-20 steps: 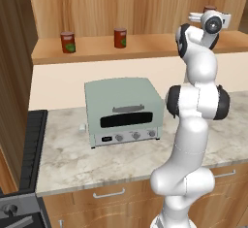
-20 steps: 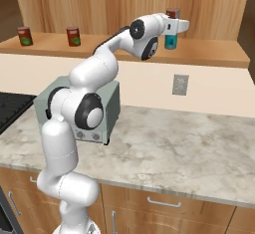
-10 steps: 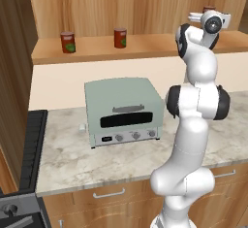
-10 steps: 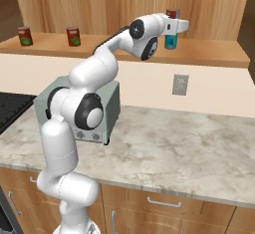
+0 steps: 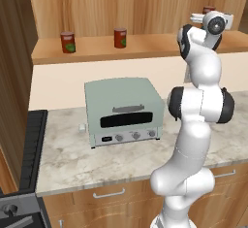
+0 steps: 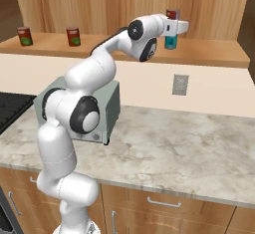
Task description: Stack two cans on top of the other two cans in the cabinet.
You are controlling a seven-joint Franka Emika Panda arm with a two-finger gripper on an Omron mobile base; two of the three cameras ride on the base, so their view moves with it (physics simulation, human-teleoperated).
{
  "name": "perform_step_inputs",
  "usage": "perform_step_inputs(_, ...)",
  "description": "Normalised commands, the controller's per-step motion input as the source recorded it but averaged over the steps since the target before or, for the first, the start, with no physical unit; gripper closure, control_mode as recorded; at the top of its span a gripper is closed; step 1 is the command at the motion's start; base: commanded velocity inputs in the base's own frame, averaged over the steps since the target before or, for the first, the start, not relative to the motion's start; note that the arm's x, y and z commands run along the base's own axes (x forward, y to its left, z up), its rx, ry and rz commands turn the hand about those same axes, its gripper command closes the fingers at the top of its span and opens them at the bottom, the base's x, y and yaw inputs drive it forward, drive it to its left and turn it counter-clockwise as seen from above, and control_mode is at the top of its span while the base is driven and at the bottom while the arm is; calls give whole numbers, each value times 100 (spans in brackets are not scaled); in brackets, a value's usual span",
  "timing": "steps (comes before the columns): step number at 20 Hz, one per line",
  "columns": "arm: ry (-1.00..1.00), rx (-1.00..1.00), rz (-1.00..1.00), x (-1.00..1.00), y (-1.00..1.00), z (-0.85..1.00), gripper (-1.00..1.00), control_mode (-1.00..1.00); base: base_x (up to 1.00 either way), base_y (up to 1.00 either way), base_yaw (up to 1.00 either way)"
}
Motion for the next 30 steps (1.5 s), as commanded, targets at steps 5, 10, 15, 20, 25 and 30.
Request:
perform_step_inputs(5,3,0,-3,-31,15,0,-100,-100,0,0,0)
perform_step_inputs(10,0,4,0,-37,43,-2,-100,-100,0,0,0)
perform_step_inputs(15,4,6,5,-32,62,-2,-100,-100,0,0,0)
perform_step_inputs(20,13,9,7,-30,62,0,-100,-100,0,0,0)
perform_step_inputs(25,25,8,9,-27,42,8,-100,-100,0,0,0)
perform_step_inputs(30,23,2,8,-29,39,2,-100,-100,0,0,0)
